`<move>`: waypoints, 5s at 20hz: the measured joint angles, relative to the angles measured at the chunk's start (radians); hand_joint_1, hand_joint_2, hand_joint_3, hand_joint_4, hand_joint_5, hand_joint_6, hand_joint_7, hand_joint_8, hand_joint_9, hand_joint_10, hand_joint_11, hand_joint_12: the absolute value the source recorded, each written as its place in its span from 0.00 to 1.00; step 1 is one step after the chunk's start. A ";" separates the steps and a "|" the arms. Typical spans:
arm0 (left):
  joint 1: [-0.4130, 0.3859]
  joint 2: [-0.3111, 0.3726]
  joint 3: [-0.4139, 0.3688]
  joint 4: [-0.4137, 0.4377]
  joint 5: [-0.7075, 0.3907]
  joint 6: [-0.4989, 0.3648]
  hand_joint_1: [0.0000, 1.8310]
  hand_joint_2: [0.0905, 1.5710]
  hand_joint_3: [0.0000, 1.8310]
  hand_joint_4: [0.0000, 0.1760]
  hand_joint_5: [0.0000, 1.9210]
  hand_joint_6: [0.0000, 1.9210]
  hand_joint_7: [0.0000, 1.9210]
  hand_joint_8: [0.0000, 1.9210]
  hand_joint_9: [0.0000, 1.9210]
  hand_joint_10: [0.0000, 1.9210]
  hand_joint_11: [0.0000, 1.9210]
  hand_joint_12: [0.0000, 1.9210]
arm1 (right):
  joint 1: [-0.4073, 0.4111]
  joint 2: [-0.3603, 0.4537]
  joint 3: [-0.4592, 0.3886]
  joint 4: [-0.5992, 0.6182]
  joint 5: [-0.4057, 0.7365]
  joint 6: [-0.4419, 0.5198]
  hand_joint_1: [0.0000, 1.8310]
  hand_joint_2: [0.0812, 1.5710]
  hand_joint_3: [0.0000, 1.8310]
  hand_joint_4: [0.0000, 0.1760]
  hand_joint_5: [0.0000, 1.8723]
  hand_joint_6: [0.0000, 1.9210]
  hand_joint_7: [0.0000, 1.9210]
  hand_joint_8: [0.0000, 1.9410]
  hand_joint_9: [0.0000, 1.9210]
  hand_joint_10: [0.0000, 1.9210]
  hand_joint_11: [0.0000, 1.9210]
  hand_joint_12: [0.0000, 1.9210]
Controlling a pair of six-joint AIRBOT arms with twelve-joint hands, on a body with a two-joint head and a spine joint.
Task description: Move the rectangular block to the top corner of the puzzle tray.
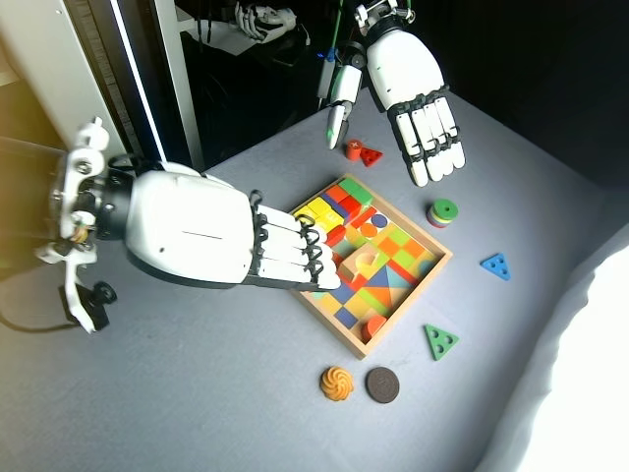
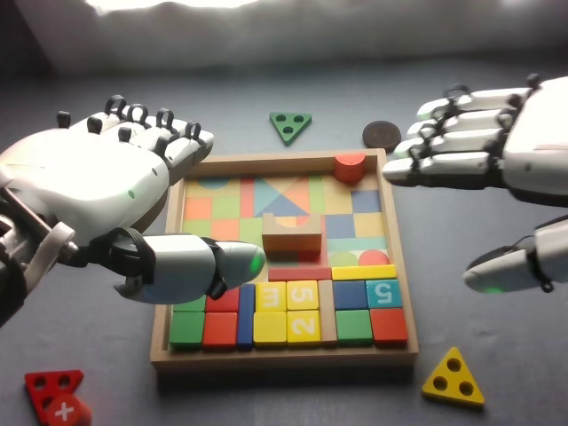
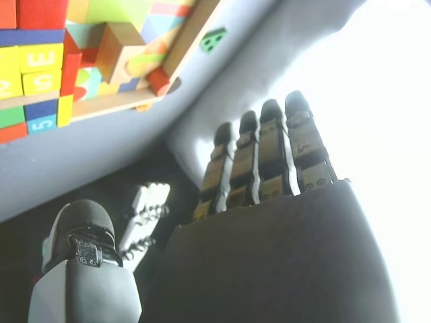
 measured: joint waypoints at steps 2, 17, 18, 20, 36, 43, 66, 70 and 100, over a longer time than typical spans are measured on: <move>0.000 0.000 0.000 -0.010 -0.005 0.000 0.00 0.66 0.00 0.00 0.01 0.00 0.01 0.00 0.01 0.00 0.00 0.00 | 0.018 -0.057 0.050 -0.086 0.007 0.057 0.16 0.74 0.00 0.00 0.09 0.00 0.46 0.07 0.25 0.58 0.04 0.87; 0.000 0.000 0.006 -0.046 -0.048 0.018 0.00 0.72 0.01 0.00 0.02 0.00 0.02 0.01 0.03 0.01 0.03 0.01 | 0.101 -0.312 0.266 -0.667 0.121 0.428 1.00 0.73 0.00 0.00 0.02 0.00 0.70 1.00 0.83 1.00 0.91 1.00; 0.000 0.000 0.006 -0.050 -0.049 0.019 0.00 0.72 0.01 0.00 0.03 0.01 0.03 0.01 0.03 0.01 0.03 0.02 | 0.101 -0.327 0.286 -0.679 0.113 0.427 1.00 0.71 0.00 0.00 0.00 0.00 0.73 1.00 0.85 1.00 0.93 1.00; 0.000 0.000 0.010 -0.058 -0.048 0.023 0.00 0.72 0.01 0.00 0.02 0.00 0.02 0.00 0.03 0.00 0.03 0.02 | 0.101 -0.357 0.327 -0.689 0.112 0.427 1.00 0.71 0.00 0.00 0.00 0.00 0.77 1.00 0.87 1.00 0.94 1.00; 0.000 -0.002 0.009 -0.076 -0.053 0.037 0.00 0.72 0.00 0.00 0.09 0.00 0.10 0.00 0.09 0.00 0.00 0.21 | 0.101 -0.495 0.445 -0.771 0.123 0.458 1.00 0.74 0.00 0.00 0.03 0.00 0.68 1.00 0.75 1.00 0.86 1.00; 0.000 -0.002 0.009 -0.080 -0.052 0.037 0.00 0.72 0.00 0.00 0.11 0.00 0.09 0.00 0.08 0.00 0.00 0.22 | 0.101 -0.497 0.445 -0.816 0.124 0.461 1.00 0.74 0.00 0.00 0.01 0.00 0.65 1.00 0.74 1.00 0.84 1.00; -0.007 -0.002 0.009 -0.087 -0.053 0.039 0.00 0.73 0.00 0.00 0.00 0.00 0.00 0.00 0.00 0.00 0.00 0.00 | 0.087 -0.522 0.460 -0.816 0.127 0.462 1.00 0.77 0.00 0.00 0.06 0.01 0.64 1.00 0.73 1.00 0.80 1.00; -0.007 -0.002 0.009 -0.088 -0.052 0.039 0.00 0.74 0.01 0.00 0.00 0.00 0.00 0.00 0.00 0.00 0.00 0.00 | 0.087 -0.522 0.460 -0.815 0.126 0.462 1.00 0.75 0.00 0.00 0.06 0.01 0.66 1.00 0.75 1.00 0.84 1.00; -0.010 -0.002 0.009 -0.098 -0.053 0.040 0.00 0.74 0.00 0.00 0.00 0.00 0.00 0.00 0.00 0.00 0.00 0.00 | 0.087 -0.459 0.537 -0.815 0.176 0.477 1.00 0.77 0.00 0.00 0.06 0.00 0.64 1.00 0.74 1.00 0.83 1.00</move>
